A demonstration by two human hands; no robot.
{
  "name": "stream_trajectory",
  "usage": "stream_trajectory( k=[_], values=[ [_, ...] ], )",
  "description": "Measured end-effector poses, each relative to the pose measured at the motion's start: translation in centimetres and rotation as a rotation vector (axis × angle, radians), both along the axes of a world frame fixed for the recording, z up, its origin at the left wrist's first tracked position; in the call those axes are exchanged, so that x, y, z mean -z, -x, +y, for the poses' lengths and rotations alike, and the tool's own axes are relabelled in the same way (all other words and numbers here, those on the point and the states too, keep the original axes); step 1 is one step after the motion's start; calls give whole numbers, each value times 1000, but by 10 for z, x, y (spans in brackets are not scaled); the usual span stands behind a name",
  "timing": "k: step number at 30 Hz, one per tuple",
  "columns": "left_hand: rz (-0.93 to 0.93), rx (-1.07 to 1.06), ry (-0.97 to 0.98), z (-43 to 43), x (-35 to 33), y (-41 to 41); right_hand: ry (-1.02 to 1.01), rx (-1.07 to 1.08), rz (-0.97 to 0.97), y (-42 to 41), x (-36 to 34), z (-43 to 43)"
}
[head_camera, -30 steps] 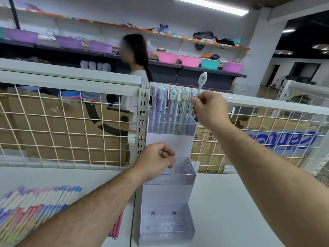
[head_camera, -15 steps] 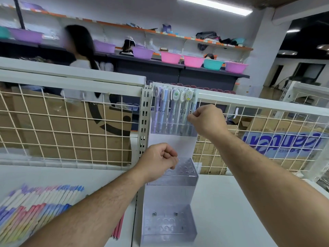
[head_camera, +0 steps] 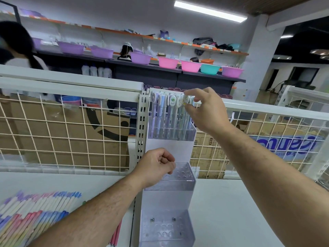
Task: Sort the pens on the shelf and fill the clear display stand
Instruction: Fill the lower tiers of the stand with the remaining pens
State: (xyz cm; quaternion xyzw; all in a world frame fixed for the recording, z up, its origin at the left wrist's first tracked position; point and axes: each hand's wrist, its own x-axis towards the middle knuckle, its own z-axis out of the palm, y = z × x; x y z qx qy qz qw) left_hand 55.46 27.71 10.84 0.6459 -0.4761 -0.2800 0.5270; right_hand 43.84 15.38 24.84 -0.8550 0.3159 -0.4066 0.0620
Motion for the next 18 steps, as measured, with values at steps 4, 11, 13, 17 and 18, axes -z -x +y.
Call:
stream_trajectory(
  k=[4,11,13,17,18],
  values=[
    [-1,-5,0,1,-1,0,-16,32,10,1,-2,-4],
    [-8,4,2,0,0,0,57,21,80,-4,-3,-4],
    [-8,2,4,0,0,0,33,11,67,-4,-3,-5],
    [-15,2,8,-1,1,-1,5,3,44,-4,-3,-5],
    [-17,2,9,-1,1,-1,9,9,39,-4,-2,-4]
  ],
)
